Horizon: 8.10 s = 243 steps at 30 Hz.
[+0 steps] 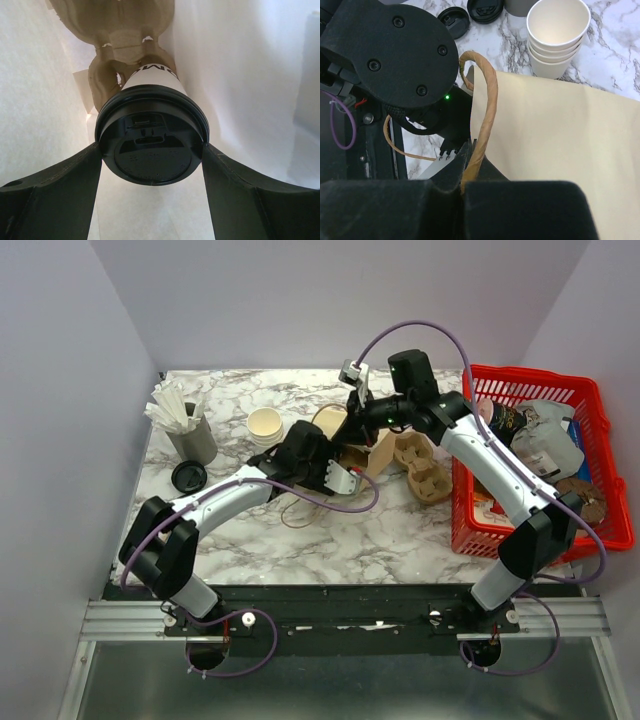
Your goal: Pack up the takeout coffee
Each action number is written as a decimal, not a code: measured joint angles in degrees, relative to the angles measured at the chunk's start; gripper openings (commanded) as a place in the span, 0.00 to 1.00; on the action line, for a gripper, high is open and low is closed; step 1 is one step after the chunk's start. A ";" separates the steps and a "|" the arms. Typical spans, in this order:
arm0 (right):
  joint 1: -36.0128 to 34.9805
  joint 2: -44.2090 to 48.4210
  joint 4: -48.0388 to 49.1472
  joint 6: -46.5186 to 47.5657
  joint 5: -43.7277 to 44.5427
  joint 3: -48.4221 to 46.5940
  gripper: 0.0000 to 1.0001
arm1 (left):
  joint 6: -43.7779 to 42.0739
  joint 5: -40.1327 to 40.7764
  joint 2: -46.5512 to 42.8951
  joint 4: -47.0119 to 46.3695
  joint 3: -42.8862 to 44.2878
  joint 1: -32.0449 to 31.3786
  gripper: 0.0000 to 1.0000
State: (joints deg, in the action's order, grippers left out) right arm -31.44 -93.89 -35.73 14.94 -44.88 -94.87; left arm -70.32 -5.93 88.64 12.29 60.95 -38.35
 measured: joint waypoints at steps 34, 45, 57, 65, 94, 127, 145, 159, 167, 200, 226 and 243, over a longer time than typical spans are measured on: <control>4.09 -2.67 -0.52 -16.04 -4.13 -1.90 0.49 | 3.45 -4.22 1.14 17.44 9.97 0.79 0.00; 8.79 -8.13 -9.99 -9.40 -10.25 -18.08 0.89 | 2.95 -4.22 2.97 17.18 11.76 2.25 0.00; 11.23 -7.04 -14.21 -1.60 -11.28 -20.46 0.83 | 5.27 -5.18 5.01 19.02 15.82 4.13 0.00; 13.14 11.26 -10.34 13.97 -4.92 -0.59 0.78 | 6.38 -5.75 6.21 19.23 17.27 4.66 0.00; -9.31 24.44 11.43 49.51 17.33 34.14 0.66 | 11.76 -6.27 6.84 18.64 18.12 6.38 0.00; -12.20 30.29 20.59 50.47 20.98 45.31 0.66 | 18.21 -6.86 8.59 20.26 21.22 5.33 0.00; -14.73 16.94 28.15 49.62 29.24 41.75 0.29 | 19.89 -6.95 9.22 20.63 22.45 5.33 0.00; -14.73 18.08 25.11 49.46 29.97 41.13 0.00 | 19.91 -6.95 7.63 20.11 20.37 5.22 0.00; -14.73 21.94 21.09 49.42 26.29 41.35 0.01 | 14.78 -6.91 3.72 19.28 14.60 4.87 0.00; -13.25 22.86 12.85 46.40 19.93 39.91 0.01 | 4.98 0.48 1.07 4.13 2.03 -0.04 0.01; -12.74 22.88 13.03 41.90 18.64 38.05 0.01 | 19.76 -7.74 0.79 14.49 10.10 4.02 0.99; -12.70 22.88 13.07 39.01 18.64 36.57 0.01 | 20.41 -16.65 -2.03 17.81 10.08 5.77 0.99</control>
State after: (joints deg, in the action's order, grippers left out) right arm -44.14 -71.00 -22.65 53.95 -26.24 -58.30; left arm -49.91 -22.59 86.61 30.11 71.02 -32.58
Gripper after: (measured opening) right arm 0.010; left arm 0.985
